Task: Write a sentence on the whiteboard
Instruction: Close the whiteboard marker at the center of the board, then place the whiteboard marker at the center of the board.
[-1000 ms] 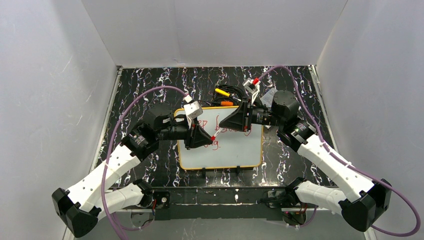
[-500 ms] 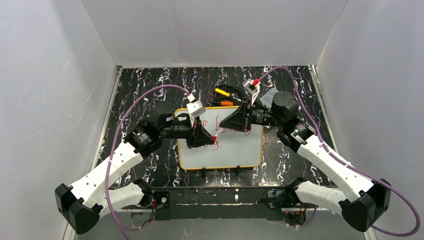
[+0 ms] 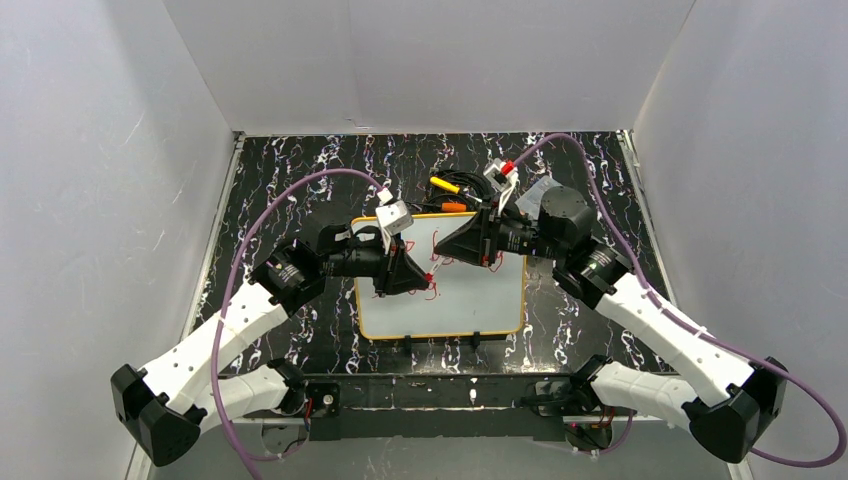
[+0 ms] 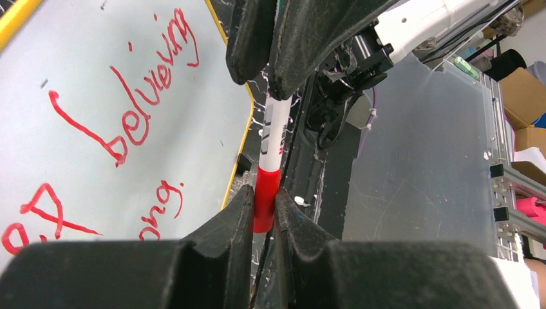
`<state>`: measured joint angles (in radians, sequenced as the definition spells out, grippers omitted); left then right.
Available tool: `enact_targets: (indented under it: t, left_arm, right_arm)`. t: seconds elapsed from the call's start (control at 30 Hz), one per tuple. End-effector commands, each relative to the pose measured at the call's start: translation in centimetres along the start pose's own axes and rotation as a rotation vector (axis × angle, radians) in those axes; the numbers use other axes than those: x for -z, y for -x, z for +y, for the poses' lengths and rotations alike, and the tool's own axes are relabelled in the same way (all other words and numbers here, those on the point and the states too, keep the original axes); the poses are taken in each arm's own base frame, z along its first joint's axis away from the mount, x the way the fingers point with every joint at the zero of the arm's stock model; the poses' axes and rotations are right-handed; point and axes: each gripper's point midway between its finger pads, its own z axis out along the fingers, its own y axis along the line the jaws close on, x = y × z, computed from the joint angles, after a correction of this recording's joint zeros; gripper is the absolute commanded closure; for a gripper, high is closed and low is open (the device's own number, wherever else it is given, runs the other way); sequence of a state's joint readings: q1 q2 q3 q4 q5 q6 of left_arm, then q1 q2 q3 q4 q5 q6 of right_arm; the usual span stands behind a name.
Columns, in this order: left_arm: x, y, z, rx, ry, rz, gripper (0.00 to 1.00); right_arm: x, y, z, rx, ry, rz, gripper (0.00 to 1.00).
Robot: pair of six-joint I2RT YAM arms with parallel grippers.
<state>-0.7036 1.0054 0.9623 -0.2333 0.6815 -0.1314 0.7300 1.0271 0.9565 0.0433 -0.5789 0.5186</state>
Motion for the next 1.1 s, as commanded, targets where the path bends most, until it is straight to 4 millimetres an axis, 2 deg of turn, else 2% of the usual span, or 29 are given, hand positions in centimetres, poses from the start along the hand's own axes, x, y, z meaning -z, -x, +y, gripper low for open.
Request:
enact_targets:
  t: [0.0, 0.07, 0.13, 0.23, 0.33, 0.43, 0.53, 0.63, 0.7, 0.8, 0.9, 0.97, 1.07]
  left_arm:
    - [1.7, 8.1, -1.4, -0.204, 0.028, -0.248, 0.84]
    - [2.1, 7.1, -0.8, -0.184, 0.077, -0.224, 0.64]
    - [2.9, 6.8, -0.2, -0.172, 0.132, -0.215, 0.49]
    - [3.9, 7.2, 0.9, -0.142, 0.217, -0.205, 0.33]
    - [5.0, 8.5, 2.1, -0.095, 0.299, -0.218, 0.25]
    - [6.3, 10.2, 4.0, -0.018, 0.387, -0.238, 0.19]
    - [8.6, 11.1, 7.7, 0.105, 0.516, -0.277, 0.18]
    - [12.5, 10.7, 12.2, 0.211, 0.706, -0.346, 0.15]
    - [15.0, 9.7, 14.3, 0.273, 0.823, -0.378, 0.12]
    - [18.4, 7.6, 16.6, 0.351, 0.964, -0.417, 0.08]
    - [21.0, 4.7, 18.3, 0.396, 1.098, -0.423, 0.06]
    - [21.8, 2.9, 19.0, 0.403, 1.164, -0.408, 0.05]
    - [21.6, 0.9, 19.4, 0.411, 1.186, -0.398, 0.05]
  right_arm:
    - [1.4, 0.2, 1.8, 0.026, -0.067, 0.033, 0.99]
    - [2.6, 2.1, 2.1, 0.089, -0.131, -0.003, 0.99]
    - [3.9, 3.6, 1.5, 0.125, -0.235, -0.021, 0.99]
    - [6.5, 4.9, -1.1, 0.147, -0.468, -0.035, 0.99]
    - [9.9, 6.9, -4.4, 0.174, -0.757, -0.073, 0.99]
    - [12.5, 8.6, -6.7, 0.212, -0.99, -0.061, 0.99]
    - [15.6, 9.4, -9.5, 0.253, -1.267, -0.004, 0.99]
    - [19.2, 9.2, -12.7, 0.281, -1.564, 0.078, 0.99]
    - [20.6, 7.5, -15.4, 0.23, -1.632, 0.161, 0.99]
    - [22.6, 3.5, -20.2, 0.059, -1.613, 0.254, 0.99]
    - [24.2, -0.7, -23.3, -0.105, -1.579, 0.265, 0.99]
    - [24.7, -2.9, -24.8, -0.184, -1.57, 0.253, 0.99]
    - [24.3, -6.2, -27.0, -0.276, -1.561, 0.284, 0.99]
